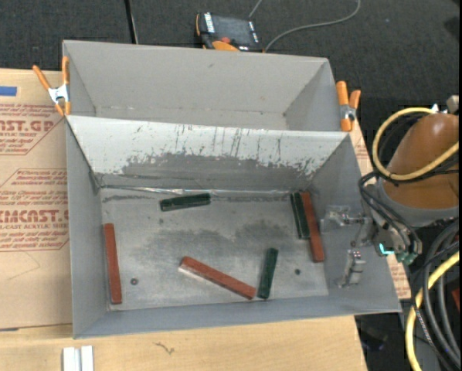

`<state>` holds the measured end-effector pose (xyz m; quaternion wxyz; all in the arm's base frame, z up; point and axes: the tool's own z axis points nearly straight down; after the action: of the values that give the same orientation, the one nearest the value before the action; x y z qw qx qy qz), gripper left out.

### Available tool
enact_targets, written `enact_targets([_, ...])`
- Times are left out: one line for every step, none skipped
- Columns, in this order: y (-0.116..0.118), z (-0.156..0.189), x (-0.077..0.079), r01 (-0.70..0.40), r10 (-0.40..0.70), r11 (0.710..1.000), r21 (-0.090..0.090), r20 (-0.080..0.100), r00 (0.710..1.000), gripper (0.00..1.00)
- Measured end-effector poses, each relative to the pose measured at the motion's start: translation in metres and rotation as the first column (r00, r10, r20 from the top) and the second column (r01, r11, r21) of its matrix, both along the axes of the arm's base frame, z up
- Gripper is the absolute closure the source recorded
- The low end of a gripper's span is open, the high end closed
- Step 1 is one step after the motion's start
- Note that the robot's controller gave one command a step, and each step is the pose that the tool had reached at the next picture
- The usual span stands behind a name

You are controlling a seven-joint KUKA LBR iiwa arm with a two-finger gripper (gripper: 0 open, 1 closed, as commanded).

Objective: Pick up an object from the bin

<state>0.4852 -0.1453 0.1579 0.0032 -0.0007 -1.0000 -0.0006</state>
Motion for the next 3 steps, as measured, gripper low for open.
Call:
enact_targets([0.061, -0.088, 0.017, -0.002, 0.002, 1.0, 0.004, 0.0, 1.0, 0.0])
enact_targets([0.122, -0.089, 0.012, -0.091, 0.091, 0.996, 0.002, 0.005, 0.996, 0.0])
enact_targets([0.119, -0.088, 0.013, -0.087, 0.087, 0.996, -0.001, 0.007, 0.996, 1.0])
